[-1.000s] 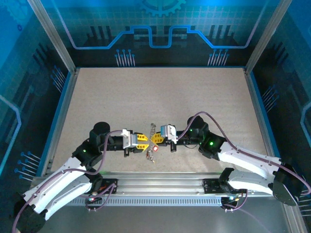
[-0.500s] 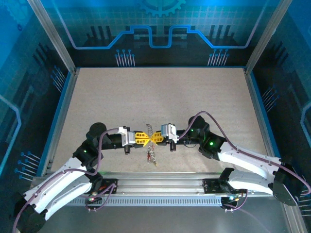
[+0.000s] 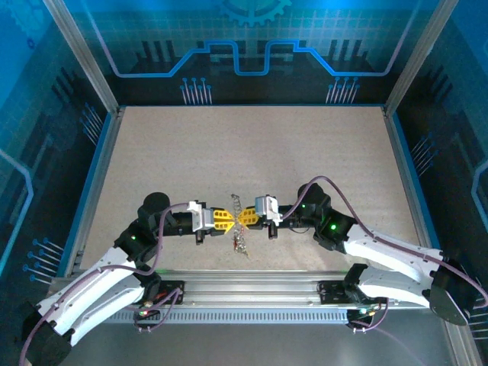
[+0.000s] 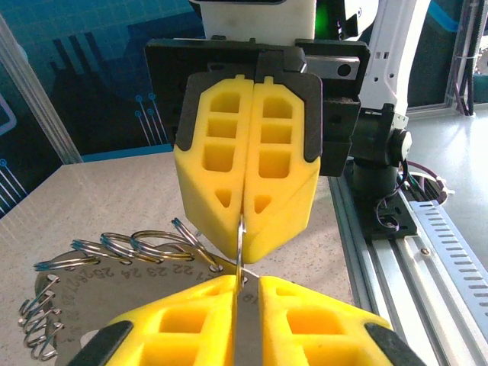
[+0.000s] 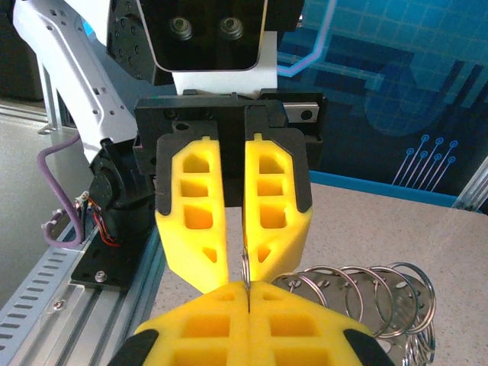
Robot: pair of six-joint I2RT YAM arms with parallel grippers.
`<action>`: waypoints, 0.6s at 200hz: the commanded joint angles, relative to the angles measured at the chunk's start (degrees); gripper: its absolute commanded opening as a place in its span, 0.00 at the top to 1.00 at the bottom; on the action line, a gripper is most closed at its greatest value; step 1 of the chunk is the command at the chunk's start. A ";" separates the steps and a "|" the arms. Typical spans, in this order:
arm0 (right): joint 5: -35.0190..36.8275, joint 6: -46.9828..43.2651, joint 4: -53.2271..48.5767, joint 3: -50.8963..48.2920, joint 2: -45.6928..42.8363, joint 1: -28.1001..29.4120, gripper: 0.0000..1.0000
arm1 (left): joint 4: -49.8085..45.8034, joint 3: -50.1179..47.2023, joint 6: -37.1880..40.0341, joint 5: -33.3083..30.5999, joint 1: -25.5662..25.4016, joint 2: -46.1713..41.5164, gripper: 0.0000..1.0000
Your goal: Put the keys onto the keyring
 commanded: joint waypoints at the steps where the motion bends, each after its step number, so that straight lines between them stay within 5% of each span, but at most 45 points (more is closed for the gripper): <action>1: -1.39 0.52 3.69 0.46 -0.90 -0.78 1.00 | 0.43 -0.14 1.35 0.98 -0.44 -0.03 0.86; 40: -1.88 0.25 2.73 0.36 -0.81 -0.73 1.00 | 7.04 -1.82 -2.66 1.82 -0.43 0.40 0.84; 95: -1.43 -0.16 2.05 -0.16 -1.26 -0.70 1.00 | 7.53 -1.76 -3.03 3.41 -0.44 1.12 0.95; 120: -1.30 -0.37 2.19 -0.15 -0.90 -0.72 1.00 | 9.69 -1.92 -3.16 3.37 -0.40 1.85 0.90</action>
